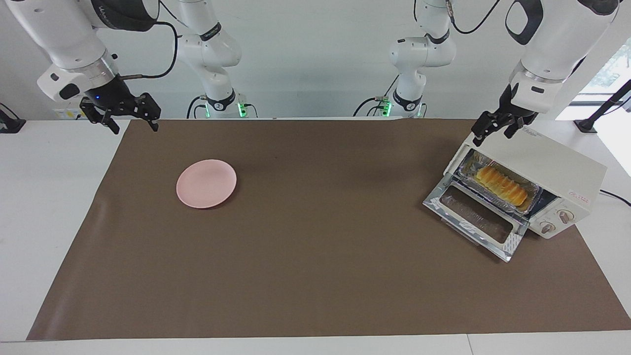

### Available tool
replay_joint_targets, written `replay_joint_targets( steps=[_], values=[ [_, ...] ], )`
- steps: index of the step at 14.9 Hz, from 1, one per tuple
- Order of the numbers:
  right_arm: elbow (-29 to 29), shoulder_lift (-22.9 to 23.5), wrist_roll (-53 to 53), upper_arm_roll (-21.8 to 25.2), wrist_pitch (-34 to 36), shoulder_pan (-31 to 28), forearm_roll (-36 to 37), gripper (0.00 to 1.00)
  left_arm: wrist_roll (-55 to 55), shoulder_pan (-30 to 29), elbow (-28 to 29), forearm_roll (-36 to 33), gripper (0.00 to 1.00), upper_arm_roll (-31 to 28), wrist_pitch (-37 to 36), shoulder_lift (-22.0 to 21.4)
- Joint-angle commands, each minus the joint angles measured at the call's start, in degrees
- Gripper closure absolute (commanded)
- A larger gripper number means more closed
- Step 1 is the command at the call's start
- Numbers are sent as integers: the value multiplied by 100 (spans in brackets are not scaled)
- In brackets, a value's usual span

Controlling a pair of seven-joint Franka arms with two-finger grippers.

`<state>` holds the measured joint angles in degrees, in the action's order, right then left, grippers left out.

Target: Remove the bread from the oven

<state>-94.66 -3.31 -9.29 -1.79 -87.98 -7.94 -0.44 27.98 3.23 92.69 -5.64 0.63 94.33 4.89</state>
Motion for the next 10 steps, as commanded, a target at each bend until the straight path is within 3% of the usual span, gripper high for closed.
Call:
replay_joint_targets(
  steps=[1, 5, 10],
  values=[
    [-97, -83, -109, -68, -35, -102, -53, 0, 1162, 11, -514, -463, 0, 42, 242, 968],
    [-97, -83, -109, -68, -35, -94, -53, 0, 1359, -165, 450, -525, 0, 7, 1455, 943],
    [-97, -83, -109, -68, -35, -94, -53, 0, 1368, -288, 1066, -719, 0, -2, 1596, 742]
  ],
)
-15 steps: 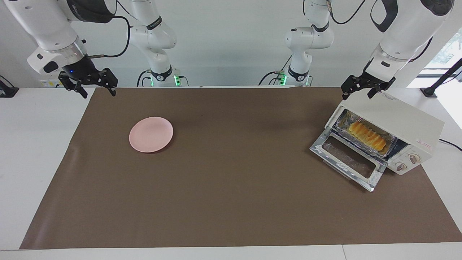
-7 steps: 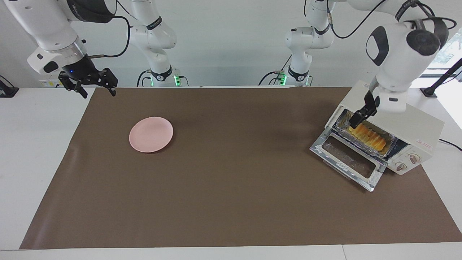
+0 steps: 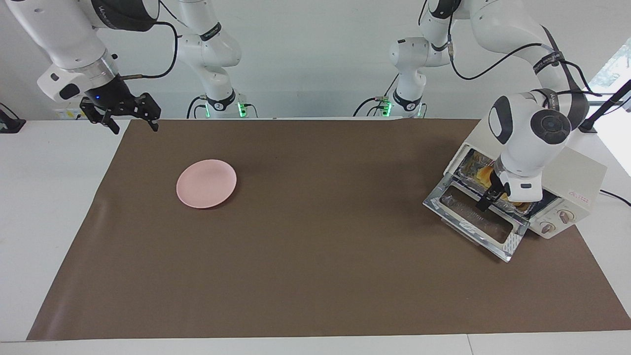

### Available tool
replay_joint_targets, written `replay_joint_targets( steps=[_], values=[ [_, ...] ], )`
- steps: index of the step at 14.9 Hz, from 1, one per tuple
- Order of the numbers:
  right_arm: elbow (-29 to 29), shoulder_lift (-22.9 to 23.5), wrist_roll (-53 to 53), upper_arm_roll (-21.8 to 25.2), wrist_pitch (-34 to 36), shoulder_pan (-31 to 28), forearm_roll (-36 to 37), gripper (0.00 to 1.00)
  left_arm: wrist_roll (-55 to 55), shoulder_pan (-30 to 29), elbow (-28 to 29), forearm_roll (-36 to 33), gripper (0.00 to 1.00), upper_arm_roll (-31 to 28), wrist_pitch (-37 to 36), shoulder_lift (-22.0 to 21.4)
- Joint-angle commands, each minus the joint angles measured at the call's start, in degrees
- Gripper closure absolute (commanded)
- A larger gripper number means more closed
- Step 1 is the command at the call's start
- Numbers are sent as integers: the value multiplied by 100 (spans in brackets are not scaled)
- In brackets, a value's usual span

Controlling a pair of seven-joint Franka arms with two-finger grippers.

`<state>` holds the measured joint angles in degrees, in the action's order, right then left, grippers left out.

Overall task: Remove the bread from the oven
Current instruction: 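Pull the foil tray out of the oven onto the table with the left gripper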

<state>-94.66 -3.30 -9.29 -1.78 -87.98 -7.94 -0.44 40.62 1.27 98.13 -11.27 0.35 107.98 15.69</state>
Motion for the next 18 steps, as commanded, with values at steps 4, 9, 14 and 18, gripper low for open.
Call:
replay_joint_targets(
  steps=[4, 9, 14, 18],
  values=[
    [-97, -83, -109, -68, -35, -94, -53, 0, 139, -100, 1057, -156, 0, 27, 836, -356],
    [-97, -91, -117, -68, 167, -94, -53, 0, 17, -197, 1496, -156, 47, 36, 1101, -496],
    [-97, -91, -117, -68, 167, -102, -53, 0, -415, -329, 1500, -156, 100, 36, 1024, -515],
    [-97, -91, -126, -59, 167, -137, -53, 0, -423, 109, 245, -86, 100, 71, 427, -67]
  ],
)
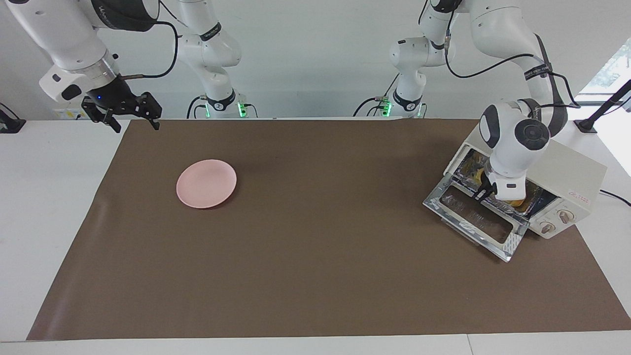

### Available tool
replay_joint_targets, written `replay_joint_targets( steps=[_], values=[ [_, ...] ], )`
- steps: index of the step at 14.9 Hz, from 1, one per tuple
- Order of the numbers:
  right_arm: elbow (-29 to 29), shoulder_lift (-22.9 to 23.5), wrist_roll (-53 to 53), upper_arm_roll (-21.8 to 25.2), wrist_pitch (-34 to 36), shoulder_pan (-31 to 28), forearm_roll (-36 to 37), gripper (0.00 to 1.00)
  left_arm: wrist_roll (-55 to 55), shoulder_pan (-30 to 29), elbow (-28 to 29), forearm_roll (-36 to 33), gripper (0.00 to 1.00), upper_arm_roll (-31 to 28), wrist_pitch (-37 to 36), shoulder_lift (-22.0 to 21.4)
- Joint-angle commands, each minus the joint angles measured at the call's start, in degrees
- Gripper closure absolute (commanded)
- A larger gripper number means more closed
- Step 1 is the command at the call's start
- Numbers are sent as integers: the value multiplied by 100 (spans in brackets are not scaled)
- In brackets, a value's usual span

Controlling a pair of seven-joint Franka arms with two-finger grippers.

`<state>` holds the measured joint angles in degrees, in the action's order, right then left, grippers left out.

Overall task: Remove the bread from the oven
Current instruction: 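Pull the foil tray out of the oven onto the table with the left gripper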

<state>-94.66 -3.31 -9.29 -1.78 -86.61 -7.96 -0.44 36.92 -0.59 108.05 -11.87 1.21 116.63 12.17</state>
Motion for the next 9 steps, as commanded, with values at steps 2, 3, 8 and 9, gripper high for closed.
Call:
replay_joint_targets(
  steps=[2, 3, 8, 9],
  values=[
    [-97, -91, -117, -59, 30, -153, -53, 0, -45, 733, -1293, 262, 100, -15, -544, 514],
    [-97, -91, -117, -59, 30, -153, -53, 0, -36, 988, -1522, 455, 100, -24, -562, 619],
    [-97, -91, -135, -59, 30, -153, -53, 0, -19, 2526, -1796, 659, 100, -24, -361, 822],
    [-88, -91, -135, -59, 30, -153, -53, 0, -19, 2815, -2023, 755, 100, -7, -343, 988]
  ],
)
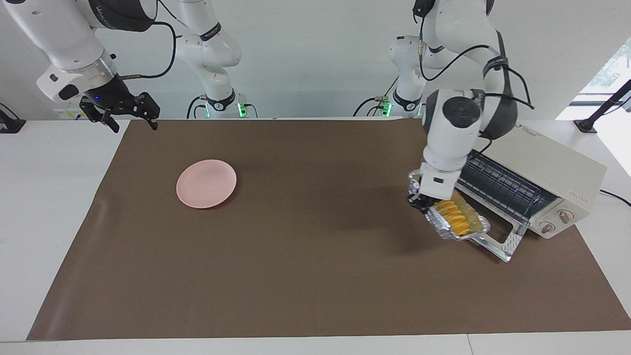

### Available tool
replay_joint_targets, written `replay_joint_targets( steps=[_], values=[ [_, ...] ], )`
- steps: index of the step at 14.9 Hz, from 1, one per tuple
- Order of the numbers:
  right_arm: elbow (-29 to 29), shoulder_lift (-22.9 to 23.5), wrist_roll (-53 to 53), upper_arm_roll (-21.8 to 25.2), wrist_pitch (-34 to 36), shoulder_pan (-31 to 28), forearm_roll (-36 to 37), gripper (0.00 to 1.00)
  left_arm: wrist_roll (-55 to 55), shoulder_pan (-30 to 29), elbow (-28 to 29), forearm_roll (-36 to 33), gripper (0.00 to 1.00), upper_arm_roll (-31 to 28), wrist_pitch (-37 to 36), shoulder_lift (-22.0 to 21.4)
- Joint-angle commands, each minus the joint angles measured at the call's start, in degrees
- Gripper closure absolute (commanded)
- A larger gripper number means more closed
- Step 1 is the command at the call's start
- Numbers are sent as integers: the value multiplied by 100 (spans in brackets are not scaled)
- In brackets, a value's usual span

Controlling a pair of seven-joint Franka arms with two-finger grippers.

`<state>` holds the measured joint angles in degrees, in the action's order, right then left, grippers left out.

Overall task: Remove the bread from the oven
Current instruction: 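Pull the foil tray out of the oven onto the table with the left gripper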

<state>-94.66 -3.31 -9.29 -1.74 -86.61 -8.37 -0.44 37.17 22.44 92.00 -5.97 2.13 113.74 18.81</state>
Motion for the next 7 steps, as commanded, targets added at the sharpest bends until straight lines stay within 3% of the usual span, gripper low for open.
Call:
replay_joint_targets(
  steps=[1, 3, 7],
  values=[
    [-88, -91, -144, -63, 30, -120, -53, 0, -34, 829, -829, 288, 100, -108, -132, 665],
    [-97, -91, -135, -54, 30, -121, -53, 0, -17, 1270, -1358, 395, 100, -125, -133, 1342],
    [-97, -91, -117, -54, 30, -121, -53, 0, -25, 1561, -1045, 325, 100, -125, -124, 1477]
  ],
)
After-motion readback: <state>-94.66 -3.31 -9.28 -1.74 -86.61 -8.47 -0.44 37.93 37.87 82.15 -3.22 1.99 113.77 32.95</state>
